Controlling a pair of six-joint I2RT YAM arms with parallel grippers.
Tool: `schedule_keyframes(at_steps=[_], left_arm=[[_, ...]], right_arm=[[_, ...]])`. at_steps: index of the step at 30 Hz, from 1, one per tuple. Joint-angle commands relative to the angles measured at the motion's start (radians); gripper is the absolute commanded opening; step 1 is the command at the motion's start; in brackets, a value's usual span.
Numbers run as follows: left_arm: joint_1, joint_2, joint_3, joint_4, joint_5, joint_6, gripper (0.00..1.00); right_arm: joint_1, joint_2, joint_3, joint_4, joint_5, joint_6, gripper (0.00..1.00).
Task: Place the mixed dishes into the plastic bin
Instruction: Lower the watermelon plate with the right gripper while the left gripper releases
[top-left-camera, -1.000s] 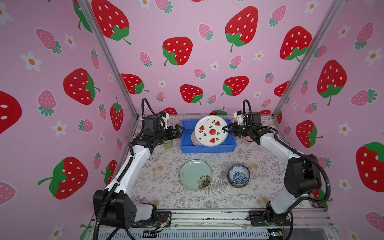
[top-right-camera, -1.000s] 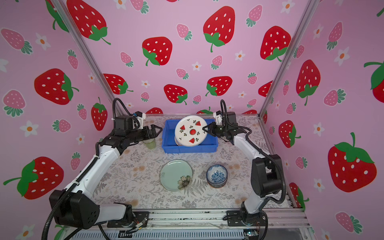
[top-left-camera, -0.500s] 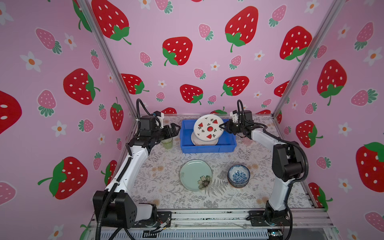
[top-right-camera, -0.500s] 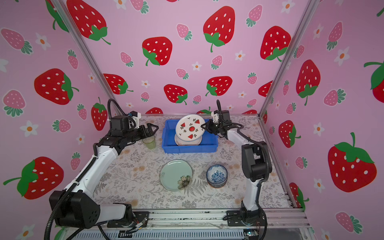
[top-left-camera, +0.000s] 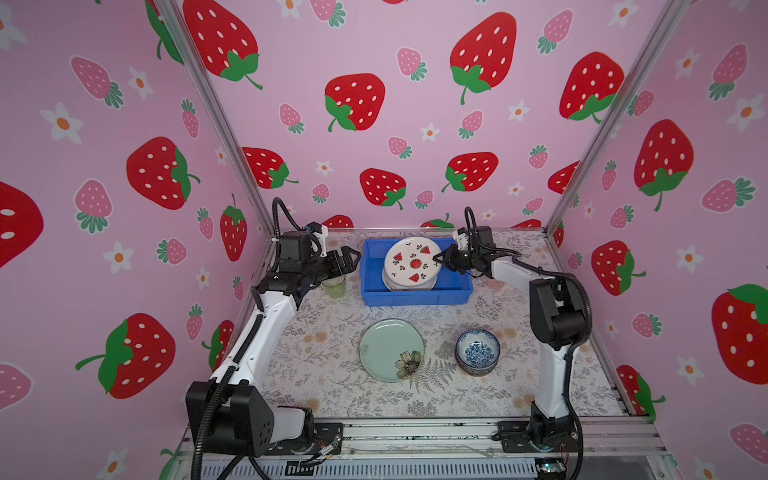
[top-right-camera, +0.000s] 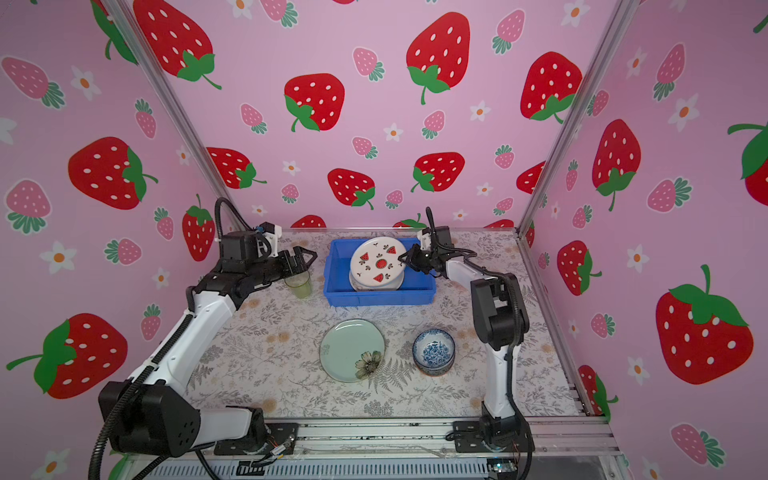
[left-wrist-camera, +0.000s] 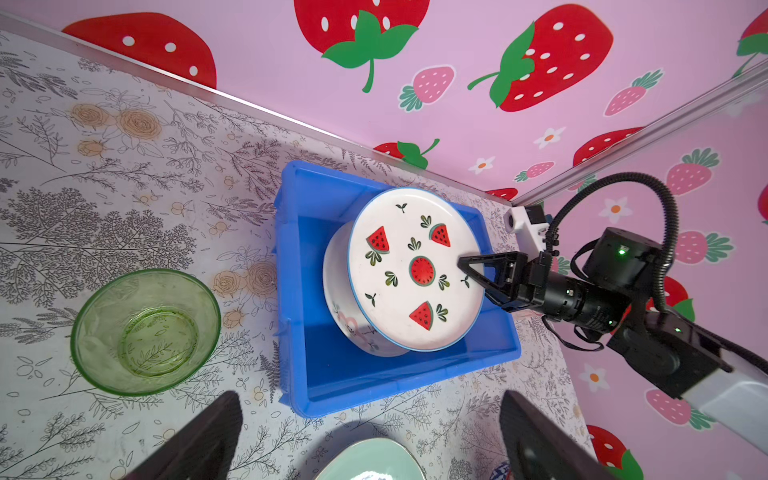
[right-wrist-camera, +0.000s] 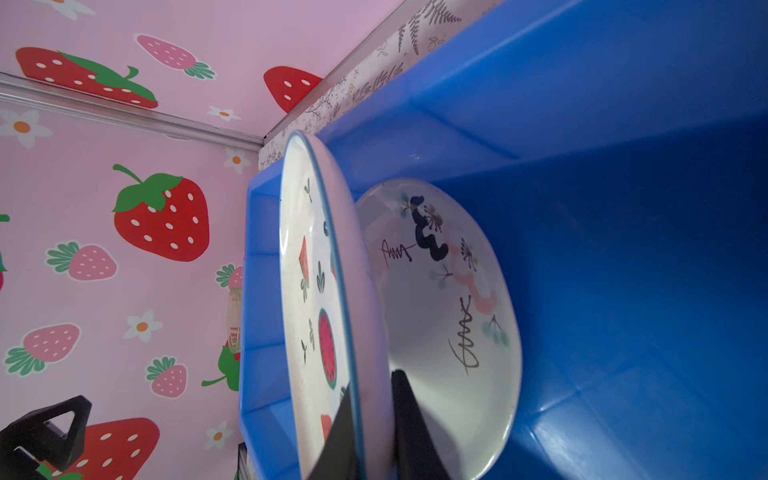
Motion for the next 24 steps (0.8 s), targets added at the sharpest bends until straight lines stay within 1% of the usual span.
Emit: schedule_keyframes(at_steps=[1, 16, 21, 24], left_arm=[[0.005, 0.007, -0.004, 0.002, 0.0, 0.007, 0.99], [0.006, 0.043, 0.003, -0.004, 0.015, 0.005, 0.99], [0.006, 0.049, 0.006, -0.005, 0.022, 0.001, 0.99], [0.006, 0.049, 0.008, -0.007, 0.022, 0.002, 0.99]], right_arm=[[0.013, 0.007, 0.053, 0.098, -0.031, 0.03, 0.0], [0.018, 0.056, 0.022, 0.11, -0.024, 0.015, 0.0], [0.018, 0.057, 0.014, 0.087, -0.002, -0.007, 0.11], [0.018, 0.058, 0.016, 0.062, 0.014, -0.03, 0.21]])
